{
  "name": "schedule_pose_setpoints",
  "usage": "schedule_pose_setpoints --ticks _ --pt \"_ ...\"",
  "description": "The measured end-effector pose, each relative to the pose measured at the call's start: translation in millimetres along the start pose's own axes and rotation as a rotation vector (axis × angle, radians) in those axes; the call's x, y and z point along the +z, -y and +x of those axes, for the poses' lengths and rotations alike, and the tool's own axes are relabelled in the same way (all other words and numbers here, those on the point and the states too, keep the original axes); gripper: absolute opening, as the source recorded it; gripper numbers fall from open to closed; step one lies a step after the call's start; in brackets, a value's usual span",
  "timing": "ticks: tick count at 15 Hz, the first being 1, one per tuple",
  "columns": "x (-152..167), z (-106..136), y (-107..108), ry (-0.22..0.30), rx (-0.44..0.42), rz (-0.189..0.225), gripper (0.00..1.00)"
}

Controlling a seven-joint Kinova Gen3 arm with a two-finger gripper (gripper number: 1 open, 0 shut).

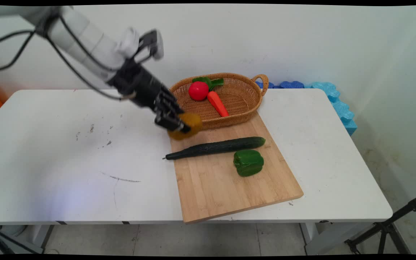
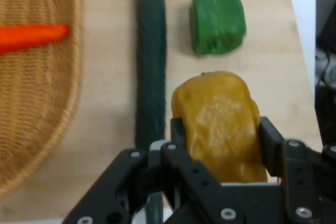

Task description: Place the picked object on the cutting board

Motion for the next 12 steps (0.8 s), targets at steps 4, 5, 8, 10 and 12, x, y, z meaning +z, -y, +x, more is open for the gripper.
schedule_pose_setpoints --ticks 4,5,8,10,12 --pt "31 -35 -12 0.019 0.012 -0.012 0.0" --pt "42 -41 -14 0.022 0.014 -0.014 0.0" --pt "71 -52 -19 0.026 0.019 -0.025 0.0" --pt "86 -56 -21 0.026 0.02 -0.026 0.0" --pt "100 -60 -22 0.026 0.021 -0.025 0.0"
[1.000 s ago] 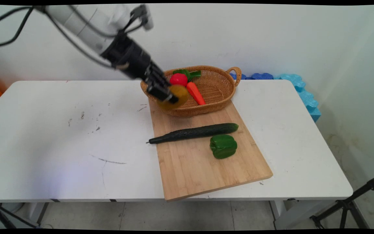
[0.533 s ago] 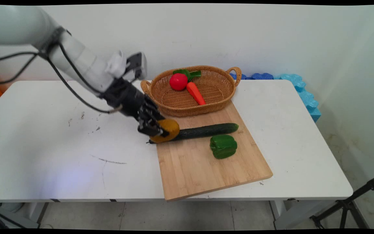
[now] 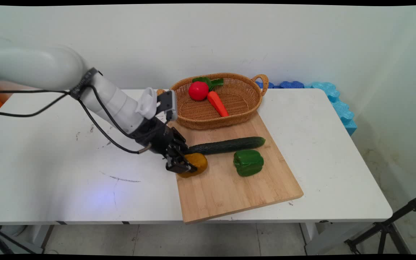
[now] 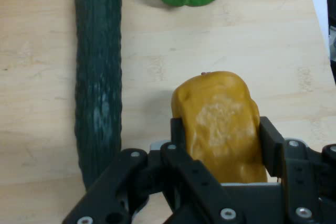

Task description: Place the picked object on the cutting board

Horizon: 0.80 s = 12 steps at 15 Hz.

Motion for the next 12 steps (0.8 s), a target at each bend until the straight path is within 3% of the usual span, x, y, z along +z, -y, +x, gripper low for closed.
schedule_pose_setpoints --ticks 7,8,12 --pt "24 -6 0 -0.009 0.011 0.005 0.0" --pt "26 -6 1 -0.011 0.012 0.006 1.0" --pt "32 -6 0 -0.023 0.017 0.008 1.0"
